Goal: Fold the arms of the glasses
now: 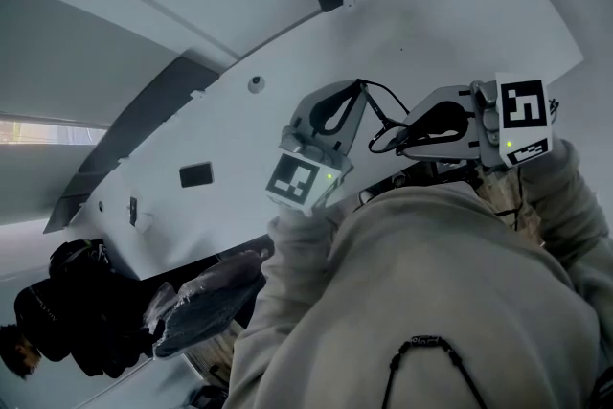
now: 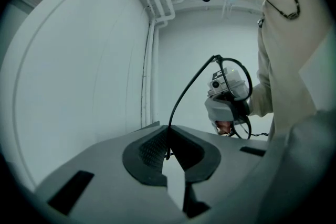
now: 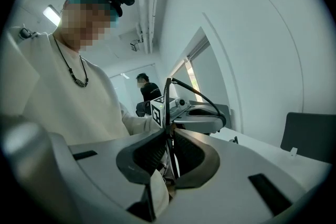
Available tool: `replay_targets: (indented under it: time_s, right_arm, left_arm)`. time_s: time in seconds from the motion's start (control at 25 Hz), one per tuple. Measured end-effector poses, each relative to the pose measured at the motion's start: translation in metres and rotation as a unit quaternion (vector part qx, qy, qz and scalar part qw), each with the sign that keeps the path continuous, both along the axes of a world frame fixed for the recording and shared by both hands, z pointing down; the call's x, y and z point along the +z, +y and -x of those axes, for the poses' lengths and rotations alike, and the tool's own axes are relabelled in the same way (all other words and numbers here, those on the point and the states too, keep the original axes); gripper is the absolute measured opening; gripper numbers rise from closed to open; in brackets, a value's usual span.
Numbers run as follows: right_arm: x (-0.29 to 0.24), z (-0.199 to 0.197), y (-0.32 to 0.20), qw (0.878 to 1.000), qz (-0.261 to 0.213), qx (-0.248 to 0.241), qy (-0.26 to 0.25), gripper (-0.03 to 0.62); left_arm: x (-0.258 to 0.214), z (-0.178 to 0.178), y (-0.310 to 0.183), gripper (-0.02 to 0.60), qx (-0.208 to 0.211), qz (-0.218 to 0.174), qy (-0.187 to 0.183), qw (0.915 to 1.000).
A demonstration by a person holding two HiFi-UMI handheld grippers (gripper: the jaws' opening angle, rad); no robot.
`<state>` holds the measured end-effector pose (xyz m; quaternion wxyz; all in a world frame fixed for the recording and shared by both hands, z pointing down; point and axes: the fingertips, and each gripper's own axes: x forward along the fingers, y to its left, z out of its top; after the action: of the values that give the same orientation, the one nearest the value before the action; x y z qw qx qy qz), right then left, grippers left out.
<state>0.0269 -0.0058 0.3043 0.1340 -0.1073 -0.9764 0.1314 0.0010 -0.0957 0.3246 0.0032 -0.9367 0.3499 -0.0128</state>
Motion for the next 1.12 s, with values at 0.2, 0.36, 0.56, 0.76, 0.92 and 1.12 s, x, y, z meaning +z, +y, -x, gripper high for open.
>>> replay_targets:
  time_s: [0.2, 0.36, 0.56, 0.76, 0.92, 1.12]
  right_arm:
    - [-0.006, 0.002, -0.005, 0.999, -0.018, 0.017, -0.020, 0.061]
    - [-0.013, 0.004, -0.009, 0.998, -0.047, 0.032, -0.042, 0.061]
    - [-0.016, 0.005, -0.010, 0.994, -0.081, 0.042, -0.060, 0.061]
    - [-0.026, 0.009, -0.012, 0.990, -0.101, 0.046, -0.088, 0.061]
    - [-0.029, 0.009, -0.012, 0.988, -0.111, 0.045, -0.095, 0.061]
    - [-0.030, 0.008, -0.012, 0.987, -0.118, 0.045, -0.101, 0.061]
  left_arm:
    - [-0.002, -0.005, 0.007, 0.015, 0.024, 0.013, 0.024, 0.9993]
    - [-0.005, -0.007, 0.011, 0.015, 0.047, 0.027, 0.049, 0.9973]
    - [-0.006, -0.013, 0.019, 0.015, 0.087, 0.047, 0.081, 0.9918]
    - [-0.010, -0.020, 0.027, 0.015, 0.122, 0.054, 0.104, 0.9855]
    - [-0.013, -0.023, 0.031, 0.015, 0.140, 0.057, 0.117, 0.9817]
    - [-0.014, -0.024, 0.034, 0.015, 0.152, 0.060, 0.129, 0.9780]
